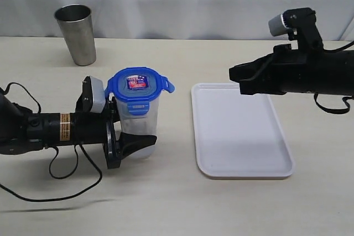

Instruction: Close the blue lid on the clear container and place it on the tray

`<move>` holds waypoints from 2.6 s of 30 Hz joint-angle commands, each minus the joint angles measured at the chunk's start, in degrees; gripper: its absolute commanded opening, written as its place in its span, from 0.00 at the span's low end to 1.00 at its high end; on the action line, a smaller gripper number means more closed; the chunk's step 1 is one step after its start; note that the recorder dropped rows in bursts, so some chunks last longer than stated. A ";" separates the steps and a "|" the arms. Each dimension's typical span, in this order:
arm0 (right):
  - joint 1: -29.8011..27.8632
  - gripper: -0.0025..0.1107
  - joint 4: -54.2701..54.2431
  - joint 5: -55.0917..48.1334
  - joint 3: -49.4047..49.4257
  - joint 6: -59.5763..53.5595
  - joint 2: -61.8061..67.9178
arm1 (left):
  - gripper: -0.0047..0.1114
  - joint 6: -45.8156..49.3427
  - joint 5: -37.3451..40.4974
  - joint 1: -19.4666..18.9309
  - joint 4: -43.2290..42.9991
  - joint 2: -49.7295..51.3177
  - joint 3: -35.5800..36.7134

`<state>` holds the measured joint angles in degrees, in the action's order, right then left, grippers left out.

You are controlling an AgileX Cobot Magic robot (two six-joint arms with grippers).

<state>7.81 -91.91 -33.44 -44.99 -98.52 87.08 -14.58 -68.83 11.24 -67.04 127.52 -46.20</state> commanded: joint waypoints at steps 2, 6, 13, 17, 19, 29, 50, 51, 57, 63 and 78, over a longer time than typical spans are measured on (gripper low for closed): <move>7.19 0.32 11.73 1.98 -1.52 22.24 -7.41 | 0.04 4.95 -1.13 -0.15 5.70 -0.68 3.28; 12.93 0.32 26.12 2.40 -6.92 39.14 -8.52 | 0.04 5.50 -1.13 -0.02 6.74 -0.68 3.72; 23.64 0.32 73.57 9.85 -16.13 92.04 -5.88 | 0.04 5.84 -1.13 0.12 8.13 -0.68 3.72; 25.65 0.32 96.66 1.25 -22.56 115.48 -0.70 | 0.04 5.98 -1.13 0.12 8.13 -0.68 3.72; 25.53 0.32 94.30 -2.29 -26.11 113.08 2.01 | 0.04 5.98 -1.13 0.12 8.13 -0.68 3.72; 25.52 0.34 67.03 -11.72 -39.33 89.95 13.52 | 0.04 5.98 -1.13 0.12 8.13 -0.68 3.72; 23.67 0.39 66.87 -13.78 -40.25 90.56 18.90 | 0.04 5.97 -1.13 0.12 8.10 -0.68 3.37; 23.67 0.39 66.67 -13.78 -40.25 90.57 19.18 | 0.04 5.97 -1.13 0.12 8.10 -0.68 3.37; 23.67 0.39 60.91 -14.14 -40.25 86.30 20.20 | 0.04 5.97 -1.13 0.12 8.10 -0.68 3.37; 23.67 0.38 59.51 -16.87 -40.25 85.73 22.92 | 0.04 5.97 -1.13 0.12 8.10 -0.68 3.37; 23.67 0.32 45.91 -21.37 -40.25 73.64 30.08 | 0.04 5.97 -1.13 0.12 8.10 -0.68 3.37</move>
<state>29.33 -43.85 -47.40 -86.83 -21.05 113.04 -9.72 -69.32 10.62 -58.46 127.41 -42.57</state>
